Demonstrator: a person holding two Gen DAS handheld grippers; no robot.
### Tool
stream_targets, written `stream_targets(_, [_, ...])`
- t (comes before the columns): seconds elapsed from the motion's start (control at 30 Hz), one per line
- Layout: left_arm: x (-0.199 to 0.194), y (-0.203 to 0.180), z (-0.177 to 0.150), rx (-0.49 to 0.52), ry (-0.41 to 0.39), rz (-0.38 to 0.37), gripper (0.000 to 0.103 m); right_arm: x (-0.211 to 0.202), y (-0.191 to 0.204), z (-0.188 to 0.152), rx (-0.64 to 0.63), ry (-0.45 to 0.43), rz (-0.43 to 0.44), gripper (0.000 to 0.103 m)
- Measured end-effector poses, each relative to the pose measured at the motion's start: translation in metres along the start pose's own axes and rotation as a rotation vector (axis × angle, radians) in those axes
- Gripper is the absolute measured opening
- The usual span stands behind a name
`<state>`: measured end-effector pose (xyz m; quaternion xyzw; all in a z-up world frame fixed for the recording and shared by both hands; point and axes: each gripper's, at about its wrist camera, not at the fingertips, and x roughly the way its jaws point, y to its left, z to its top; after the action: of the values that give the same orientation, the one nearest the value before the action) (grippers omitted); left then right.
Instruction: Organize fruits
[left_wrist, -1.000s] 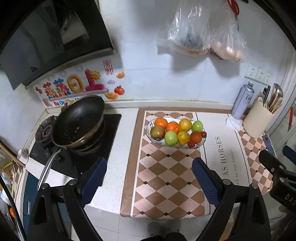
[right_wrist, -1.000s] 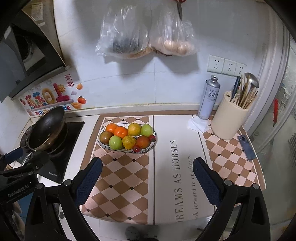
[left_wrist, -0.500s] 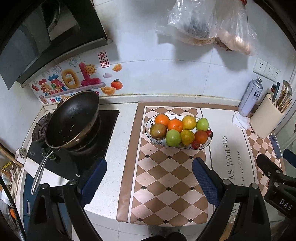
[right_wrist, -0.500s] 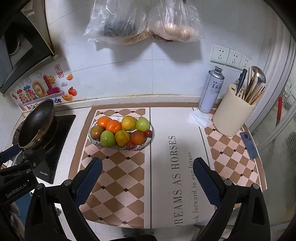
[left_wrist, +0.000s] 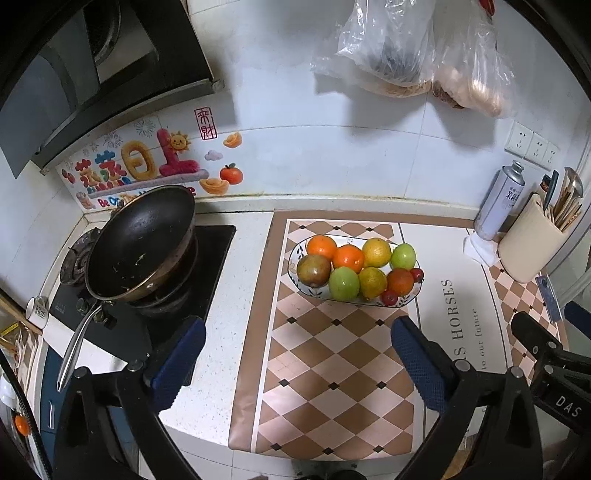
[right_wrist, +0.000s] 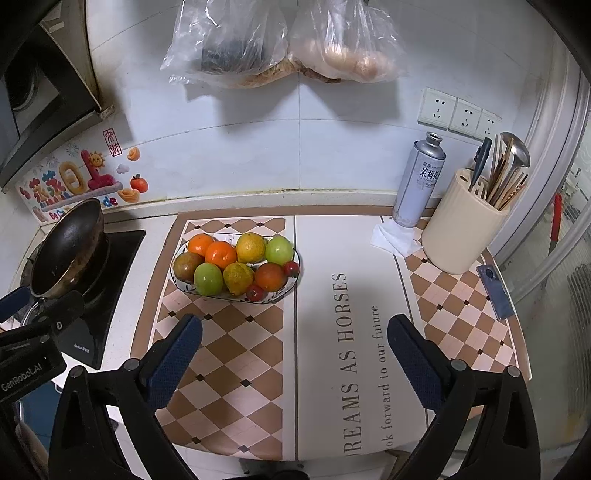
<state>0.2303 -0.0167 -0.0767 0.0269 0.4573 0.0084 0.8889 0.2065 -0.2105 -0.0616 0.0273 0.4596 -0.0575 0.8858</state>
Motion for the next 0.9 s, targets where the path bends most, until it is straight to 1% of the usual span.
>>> stream_targets(0.9, [0.0005, 0.0052, -0.0010, -0.012, 0.000, 0.008, 0.103, -0.0064, 0.0046, 0.0042, -0.009, -0.015, 0.005, 0.103])
